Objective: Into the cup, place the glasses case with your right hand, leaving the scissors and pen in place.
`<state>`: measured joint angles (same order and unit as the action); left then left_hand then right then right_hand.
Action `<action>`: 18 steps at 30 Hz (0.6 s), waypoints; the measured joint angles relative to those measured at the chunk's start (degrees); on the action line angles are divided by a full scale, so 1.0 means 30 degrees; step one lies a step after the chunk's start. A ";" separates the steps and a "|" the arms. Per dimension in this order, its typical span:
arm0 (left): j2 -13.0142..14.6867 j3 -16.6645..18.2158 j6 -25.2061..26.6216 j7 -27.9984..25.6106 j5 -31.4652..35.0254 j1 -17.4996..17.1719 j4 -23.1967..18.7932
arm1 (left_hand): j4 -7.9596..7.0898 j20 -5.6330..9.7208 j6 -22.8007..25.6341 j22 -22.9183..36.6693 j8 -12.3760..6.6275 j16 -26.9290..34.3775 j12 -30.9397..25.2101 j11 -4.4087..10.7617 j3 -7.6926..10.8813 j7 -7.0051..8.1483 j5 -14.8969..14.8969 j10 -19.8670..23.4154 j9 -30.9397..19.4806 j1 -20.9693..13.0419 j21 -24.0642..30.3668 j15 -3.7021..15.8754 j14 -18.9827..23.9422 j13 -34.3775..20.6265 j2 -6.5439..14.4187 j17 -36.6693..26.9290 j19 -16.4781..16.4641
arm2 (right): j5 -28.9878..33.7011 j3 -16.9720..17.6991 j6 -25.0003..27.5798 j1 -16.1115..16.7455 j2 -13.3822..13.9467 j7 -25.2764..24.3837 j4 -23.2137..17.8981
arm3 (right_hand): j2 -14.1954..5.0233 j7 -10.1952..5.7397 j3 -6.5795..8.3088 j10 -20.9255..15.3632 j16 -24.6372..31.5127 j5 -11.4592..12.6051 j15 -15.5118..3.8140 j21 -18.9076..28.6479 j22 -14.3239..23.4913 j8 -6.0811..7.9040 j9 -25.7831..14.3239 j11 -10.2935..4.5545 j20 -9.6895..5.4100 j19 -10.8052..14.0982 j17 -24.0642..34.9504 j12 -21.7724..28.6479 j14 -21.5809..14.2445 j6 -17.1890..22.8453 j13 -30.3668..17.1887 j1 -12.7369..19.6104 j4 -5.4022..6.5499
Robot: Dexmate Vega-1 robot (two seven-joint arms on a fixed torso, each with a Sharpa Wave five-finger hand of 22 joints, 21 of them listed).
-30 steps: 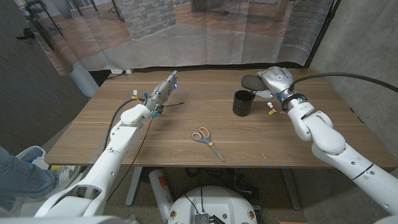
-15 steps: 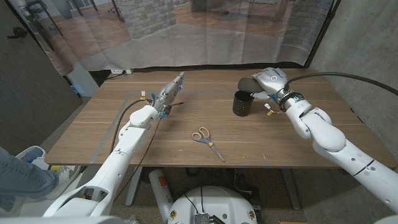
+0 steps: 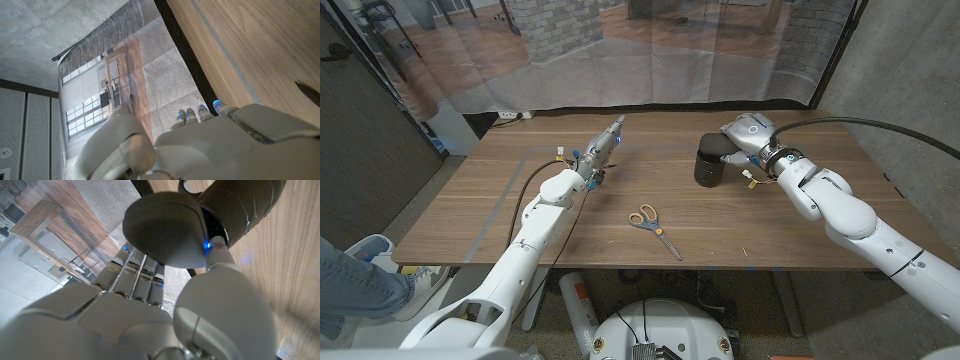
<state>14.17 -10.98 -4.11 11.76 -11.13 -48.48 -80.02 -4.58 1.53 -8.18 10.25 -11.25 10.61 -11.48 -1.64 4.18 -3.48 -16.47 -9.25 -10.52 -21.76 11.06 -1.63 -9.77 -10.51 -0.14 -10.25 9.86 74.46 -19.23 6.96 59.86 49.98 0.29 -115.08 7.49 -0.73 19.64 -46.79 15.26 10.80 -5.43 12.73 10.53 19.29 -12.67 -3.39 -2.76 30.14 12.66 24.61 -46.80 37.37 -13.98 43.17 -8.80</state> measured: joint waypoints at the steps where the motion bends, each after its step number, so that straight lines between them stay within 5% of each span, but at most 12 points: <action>1: -0.0055 -0.0062 0.0001 -0.0059 0.0058 -0.0019 -0.0012 | 0.0000 0.0000 0.0000 0.0000 0.0000 0.0000 0.0000 0.0000 0.0001 0.0000 0.0000 0.0000 0.0000 0.0000 0.0000 0.0000 0.0000 0.0000 0.0000 0.0000 0.0000 | 0.0014 -0.0003 -0.0051 -0.0020 0.0025 0.0063 0.0005 | 0.0000 0.0000 0.0001 0.0000 0.0000 -0.0001 0.0000 0.0000 -0.0001 0.0000 0.0000 0.0000 0.0000 0.0000 0.0000 0.0000 0.0000 0.0000 0.0001 0.0000 0.0001; 18: -0.0748 -0.0725 -0.0243 -0.0849 0.0706 -0.0265 0.0086 | 0.0006 0.0000 0.0000 0.0000 0.0000 0.0000 0.0000 0.0001 -0.0116 0.0000 0.0000 0.0001 0.0000 -0.0076 0.0000 0.0000 0.0000 0.0000 0.0076 0.0000 0.0000 | 0.0398 -0.0175 -0.0954 -0.0609 0.0576 0.1222 0.0251 | 0.0003 0.0000 -0.0056 -0.0001 0.0001 -0.0029 0.0002 0.0001 0.0000 -0.0015 0.0009 -0.0001 0.0000 0.0000 -0.0002 0.0079 0.0002 0.0000 -0.0004 0.0002 0.0059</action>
<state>11.93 -13.15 -4.84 9.21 -9.01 -49.27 -79.77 -4.57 1.54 -8.18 10.25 -11.25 10.61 -11.48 -1.64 3.83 -3.48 -16.47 -9.25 -10.52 -21.99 11.06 -1.63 -9.77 -10.51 0.09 -10.25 9.86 75.66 -19.76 4.10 58.04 51.71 3.95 -114.33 7.50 -0.73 19.47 -46.80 15.26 10.72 -5.43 12.73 10.52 19.25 -12.64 -3.39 -2.76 30.14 12.66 24.84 -46.79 37.37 -13.99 43.18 -8.63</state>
